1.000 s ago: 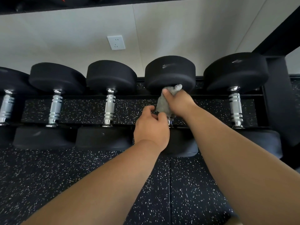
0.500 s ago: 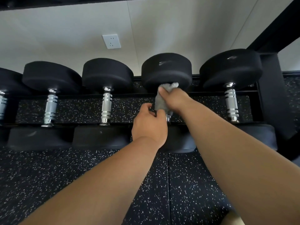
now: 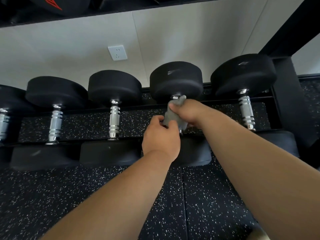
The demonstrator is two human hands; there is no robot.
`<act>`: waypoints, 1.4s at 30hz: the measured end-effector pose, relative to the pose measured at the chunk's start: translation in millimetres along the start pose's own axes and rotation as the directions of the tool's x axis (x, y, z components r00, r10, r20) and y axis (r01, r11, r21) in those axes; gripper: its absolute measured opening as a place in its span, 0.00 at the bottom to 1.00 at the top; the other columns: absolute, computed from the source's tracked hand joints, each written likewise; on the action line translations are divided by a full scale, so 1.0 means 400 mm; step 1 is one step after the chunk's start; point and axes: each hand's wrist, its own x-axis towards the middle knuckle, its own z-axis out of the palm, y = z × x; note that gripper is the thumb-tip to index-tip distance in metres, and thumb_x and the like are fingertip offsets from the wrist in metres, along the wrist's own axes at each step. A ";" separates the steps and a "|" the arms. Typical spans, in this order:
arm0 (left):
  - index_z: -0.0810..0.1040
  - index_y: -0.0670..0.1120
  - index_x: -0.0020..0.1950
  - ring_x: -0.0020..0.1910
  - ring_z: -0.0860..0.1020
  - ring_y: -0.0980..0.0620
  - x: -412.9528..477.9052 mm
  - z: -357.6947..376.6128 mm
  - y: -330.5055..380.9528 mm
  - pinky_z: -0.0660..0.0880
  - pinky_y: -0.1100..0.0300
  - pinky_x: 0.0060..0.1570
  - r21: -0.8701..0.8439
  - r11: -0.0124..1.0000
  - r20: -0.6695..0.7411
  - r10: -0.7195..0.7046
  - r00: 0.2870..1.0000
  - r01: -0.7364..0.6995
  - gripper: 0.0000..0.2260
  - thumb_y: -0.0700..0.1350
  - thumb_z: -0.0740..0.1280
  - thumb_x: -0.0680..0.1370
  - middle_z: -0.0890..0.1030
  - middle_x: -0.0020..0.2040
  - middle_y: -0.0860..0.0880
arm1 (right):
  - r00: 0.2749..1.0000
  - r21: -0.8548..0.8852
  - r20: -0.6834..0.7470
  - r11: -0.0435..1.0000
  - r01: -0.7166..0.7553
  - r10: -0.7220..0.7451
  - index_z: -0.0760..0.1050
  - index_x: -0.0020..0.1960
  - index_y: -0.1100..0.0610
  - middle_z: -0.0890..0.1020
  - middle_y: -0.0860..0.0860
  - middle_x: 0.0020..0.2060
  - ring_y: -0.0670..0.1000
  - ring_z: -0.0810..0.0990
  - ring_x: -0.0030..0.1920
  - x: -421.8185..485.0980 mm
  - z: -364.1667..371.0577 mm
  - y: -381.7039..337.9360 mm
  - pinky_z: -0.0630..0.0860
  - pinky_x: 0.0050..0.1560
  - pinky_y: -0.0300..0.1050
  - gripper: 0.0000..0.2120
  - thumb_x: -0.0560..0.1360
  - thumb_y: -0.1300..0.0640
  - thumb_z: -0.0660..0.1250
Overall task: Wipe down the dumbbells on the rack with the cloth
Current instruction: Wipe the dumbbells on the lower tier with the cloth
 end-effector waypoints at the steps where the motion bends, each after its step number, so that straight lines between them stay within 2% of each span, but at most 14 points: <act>1: 0.76 0.58 0.62 0.52 0.80 0.49 0.000 0.000 0.000 0.79 0.49 0.54 -0.003 1.000 -0.001 -0.009 1.000 0.009 0.21 0.61 0.58 0.72 0.82 0.51 0.56 | 0.997 -0.052 -0.045 0.997 0.054 -0.057 0.80 0.60 0.59 0.84 0.59 0.55 0.59 0.83 0.54 -0.008 0.008 0.008 0.78 0.55 0.51 0.21 0.86 0.44 0.57; 4: 0.76 0.58 0.66 0.55 0.80 0.49 -0.005 -0.005 0.006 0.77 0.50 0.56 -0.002 1.000 -0.005 -0.030 1.000 0.030 0.19 0.59 0.61 0.77 0.82 0.53 0.58 | 0.993 -0.148 0.069 0.984 0.102 -0.093 0.77 0.64 0.59 0.81 0.60 0.60 0.59 0.79 0.61 -0.040 0.007 0.027 0.73 0.65 0.50 0.19 0.87 0.49 0.55; 7: 0.75 0.57 0.70 0.59 0.78 0.50 -0.002 -0.004 0.005 0.77 0.51 0.58 0.015 1.000 -0.011 -0.026 1.000 0.026 0.18 0.57 0.62 0.80 0.81 0.59 0.57 | 0.972 -0.370 0.233 0.923 0.104 -0.016 0.76 0.50 0.51 0.80 0.53 0.50 0.52 0.77 0.51 -0.073 -0.015 0.039 0.71 0.46 0.42 0.10 0.86 0.49 0.59; 9: 0.75 0.58 0.70 0.59 0.79 0.51 0.000 0.000 -0.002 0.76 0.52 0.57 0.008 1.000 -0.011 -0.020 1.000 0.020 0.19 0.58 0.62 0.80 0.81 0.59 0.57 | 0.980 -0.493 0.200 0.864 0.102 -0.001 0.78 0.57 0.56 0.79 0.53 0.49 0.53 0.76 0.49 -0.083 -0.029 0.041 0.70 0.44 0.45 0.16 0.85 0.45 0.59; 13: 0.74 0.59 0.69 0.57 0.80 0.49 0.001 0.005 -0.010 0.78 0.50 0.57 -0.037 0.999 0.017 -0.030 0.999 0.031 0.23 0.62 0.59 0.75 0.82 0.57 0.56 | 0.992 -0.196 -0.074 0.977 0.086 -0.102 0.79 0.61 0.58 0.86 0.60 0.48 0.60 0.86 0.48 -0.106 -0.082 0.009 0.81 0.55 0.55 0.20 0.86 0.44 0.57; 15: 0.73 0.60 0.69 0.56 0.81 0.50 -0.003 0.006 -0.007 0.79 0.48 0.57 -0.065 0.997 0.036 -0.034 0.999 0.036 0.26 0.63 0.58 0.72 0.82 0.57 0.56 | 0.949 -0.035 -0.289 0.992 0.122 -0.127 0.77 0.58 0.56 0.85 0.57 0.44 0.58 0.87 0.42 -0.130 -0.112 -0.018 0.84 0.50 0.55 0.19 0.84 0.41 0.59; 17: 0.73 0.60 0.69 0.56 0.81 0.51 -0.006 0.005 -0.008 0.79 0.48 0.57 -0.060 0.998 0.045 -0.033 0.998 0.036 0.26 0.64 0.58 0.72 0.82 0.58 0.57 | 0.815 -0.086 -0.549 0.983 0.164 -0.184 0.73 0.59 0.55 0.82 0.52 0.47 0.56 0.84 0.44 -0.134 -0.128 -0.031 0.80 0.46 0.47 0.22 0.82 0.36 0.61; 19: 0.72 0.60 0.70 0.55 0.80 0.53 -0.004 0.002 -0.012 0.79 0.50 0.55 -0.048 0.998 0.047 -0.033 0.998 0.035 0.23 0.62 0.60 0.76 0.81 0.59 0.57 | 0.662 -0.250 -0.673 0.944 0.215 -0.329 0.70 0.68 0.56 0.75 0.50 0.55 0.52 0.77 0.54 -0.100 -0.128 -0.039 0.73 0.55 0.45 0.28 0.81 0.35 0.60; 22: 0.73 0.60 0.69 0.53 0.81 0.52 0.002 0.006 -0.016 0.80 0.51 0.52 -0.054 0.998 0.046 -0.027 0.999 0.029 0.25 0.63 0.58 0.74 0.81 0.58 0.57 | 0.677 -0.430 -0.581 0.876 0.217 -0.452 0.60 0.78 0.58 0.70 0.54 0.68 0.56 0.69 0.68 -0.011 -0.115 -0.062 0.67 0.73 0.52 0.38 0.80 0.31 0.53; 25: 0.73 0.59 0.70 0.53 0.81 0.52 0.002 0.007 -0.013 0.78 0.53 0.51 -0.044 0.998 0.034 -0.033 0.999 0.035 0.22 0.61 0.60 0.77 0.80 0.58 0.58 | 0.702 -0.519 -0.466 0.809 0.276 -0.538 0.54 0.82 0.58 0.65 0.56 0.76 0.58 0.64 0.76 0.057 -0.069 -0.111 0.61 0.77 0.56 0.40 0.80 0.33 0.58; 30: 0.73 0.59 0.70 0.55 0.80 0.51 0.008 0.009 -0.017 0.78 0.52 0.53 -0.017 0.999 0.021 -0.030 0.999 0.030 0.20 0.59 0.61 0.78 0.80 0.58 0.59 | 0.506 -0.751 -0.284 0.517 0.411 -0.815 0.79 0.65 0.52 0.79 0.52 0.63 0.58 0.75 0.67 0.105 -0.048 -0.109 0.65 0.73 0.56 0.21 0.76 0.44 0.68; 35: 0.73 0.60 0.68 0.54 0.80 0.52 0.009 0.010 -0.019 0.79 0.51 0.54 -0.030 0.999 0.021 -0.030 0.999 0.030 0.20 0.60 0.61 0.77 0.80 0.58 0.59 | 0.576 -0.495 -0.404 0.700 0.515 -0.710 0.76 0.71 0.47 0.75 0.46 0.71 0.47 0.73 0.71 0.068 -0.104 -0.030 0.70 0.70 0.44 0.22 0.80 0.42 0.67; 39: 0.73 0.60 0.68 0.54 0.80 0.53 0.010 0.011 -0.023 0.79 0.50 0.55 -0.034 0.999 0.030 -0.027 0.999 0.028 0.21 0.62 0.60 0.75 0.79 0.57 0.60 | 0.677 -0.153 -0.628 0.915 0.374 -0.382 0.76 0.64 0.51 0.80 0.45 0.53 0.48 0.81 0.55 0.059 -0.105 -0.018 0.73 0.50 0.36 0.17 0.82 0.42 0.65; 42: 0.73 0.60 0.68 0.54 0.80 0.52 0.006 0.007 -0.016 0.79 0.50 0.56 -0.039 0.999 0.040 -0.031 0.999 0.033 0.22 0.62 0.60 0.75 0.80 0.58 0.59 | 0.614 -0.329 -0.645 0.891 0.314 -0.455 0.75 0.65 0.55 0.79 0.52 0.61 0.54 0.76 0.64 0.057 -0.076 -0.054 0.73 0.60 0.40 0.17 0.83 0.46 0.62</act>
